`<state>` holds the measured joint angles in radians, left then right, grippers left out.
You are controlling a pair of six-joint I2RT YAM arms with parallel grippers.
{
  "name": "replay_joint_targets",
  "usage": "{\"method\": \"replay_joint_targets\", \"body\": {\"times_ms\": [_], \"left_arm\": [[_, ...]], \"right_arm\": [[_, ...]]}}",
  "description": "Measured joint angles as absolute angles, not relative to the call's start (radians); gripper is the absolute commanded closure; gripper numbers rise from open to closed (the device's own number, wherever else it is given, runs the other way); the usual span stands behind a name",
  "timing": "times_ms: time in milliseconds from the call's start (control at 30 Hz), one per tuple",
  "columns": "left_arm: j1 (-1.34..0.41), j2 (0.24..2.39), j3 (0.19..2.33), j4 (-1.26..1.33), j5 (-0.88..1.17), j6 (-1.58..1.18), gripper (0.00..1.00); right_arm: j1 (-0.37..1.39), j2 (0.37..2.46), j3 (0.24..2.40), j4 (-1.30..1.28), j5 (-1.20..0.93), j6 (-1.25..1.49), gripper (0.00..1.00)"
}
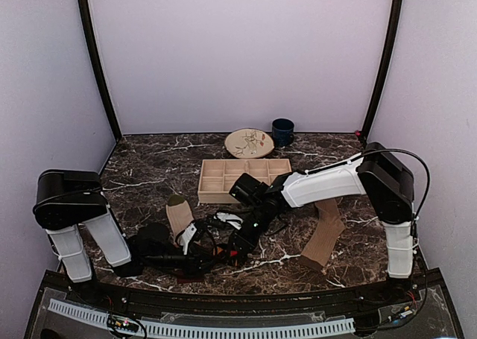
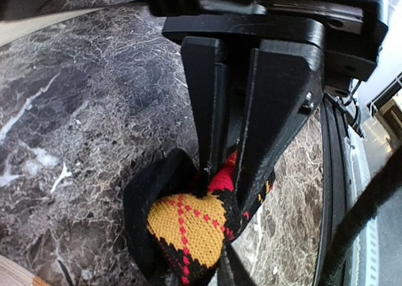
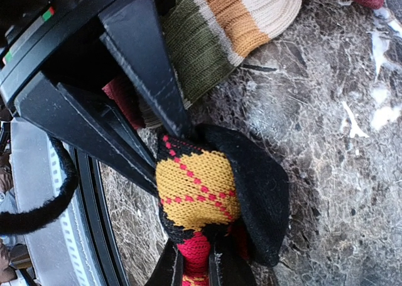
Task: Roll the socks
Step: Roll the sock at the center of the board.
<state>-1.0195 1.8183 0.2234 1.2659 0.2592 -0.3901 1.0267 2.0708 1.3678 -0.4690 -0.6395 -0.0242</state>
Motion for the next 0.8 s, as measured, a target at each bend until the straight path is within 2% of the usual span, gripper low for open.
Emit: {"method": "replay_joint_targets", "body": {"times_ms": [200, 567, 800], "left_arm": [[-1.019, 1.827, 0.228, 1.280, 0.273, -0.405, 1.00], [-1.019, 1.834, 0.237, 1.282, 0.274, -0.413, 1.00], [-1.019, 1.834, 0.239, 1.281, 0.266, -0.427, 1.00]], "right_arm": [[1.026, 2.071, 1.368, -0.470, -0.640, -0.024, 1.00], [1.026, 2.075, 1.376, -0.487, -0.633, -0.021, 1.00], [1.025, 2.073, 1.371, -0.479, -0.627, -0.016, 0.91]]}}
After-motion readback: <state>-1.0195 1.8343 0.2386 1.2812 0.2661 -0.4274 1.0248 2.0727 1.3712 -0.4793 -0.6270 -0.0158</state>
